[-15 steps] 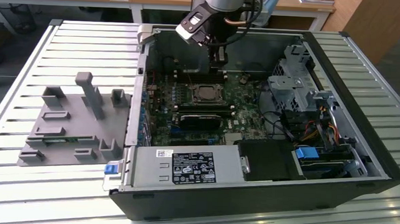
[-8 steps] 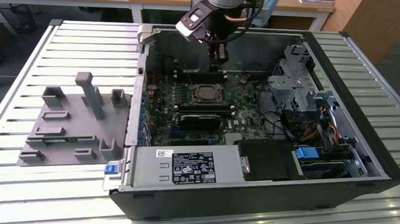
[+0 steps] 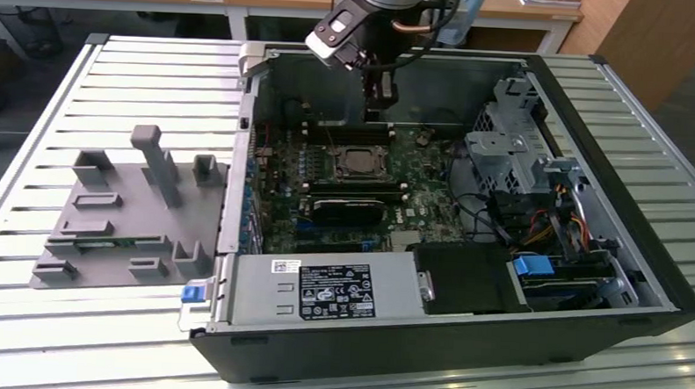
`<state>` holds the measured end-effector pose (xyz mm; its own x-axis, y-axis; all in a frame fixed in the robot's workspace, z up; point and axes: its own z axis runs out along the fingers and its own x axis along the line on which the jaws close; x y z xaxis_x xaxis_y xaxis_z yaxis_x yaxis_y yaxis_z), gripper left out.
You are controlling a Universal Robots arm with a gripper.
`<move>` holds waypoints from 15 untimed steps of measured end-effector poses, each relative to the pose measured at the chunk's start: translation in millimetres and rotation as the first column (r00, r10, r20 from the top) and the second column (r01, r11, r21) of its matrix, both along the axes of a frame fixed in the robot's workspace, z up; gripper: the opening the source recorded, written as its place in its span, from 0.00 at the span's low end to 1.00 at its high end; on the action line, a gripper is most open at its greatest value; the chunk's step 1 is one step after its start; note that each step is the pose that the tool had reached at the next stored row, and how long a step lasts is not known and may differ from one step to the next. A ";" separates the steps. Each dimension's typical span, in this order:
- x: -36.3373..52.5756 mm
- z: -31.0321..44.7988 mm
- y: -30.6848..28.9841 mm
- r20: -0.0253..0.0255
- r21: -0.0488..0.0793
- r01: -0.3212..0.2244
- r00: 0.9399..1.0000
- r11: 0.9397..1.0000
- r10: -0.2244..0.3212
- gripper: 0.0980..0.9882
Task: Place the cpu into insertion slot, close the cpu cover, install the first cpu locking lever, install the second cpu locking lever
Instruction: 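Install the first cpu locking lever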
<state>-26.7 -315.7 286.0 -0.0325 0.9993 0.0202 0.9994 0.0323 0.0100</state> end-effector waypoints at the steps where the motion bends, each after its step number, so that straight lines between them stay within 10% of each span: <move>1: 0.0 -0.1 0.0 0.000 0.000 -0.002 1.000 1.000 0.002 0.01; 8: 0.0 -0.3 0.1 0.000 -0.001 -0.114 0.993 0.993 0.114 0.01; 15: 0.0 -1.5 0.1 0.000 -0.001 -0.239 0.971 0.971 0.239 0.01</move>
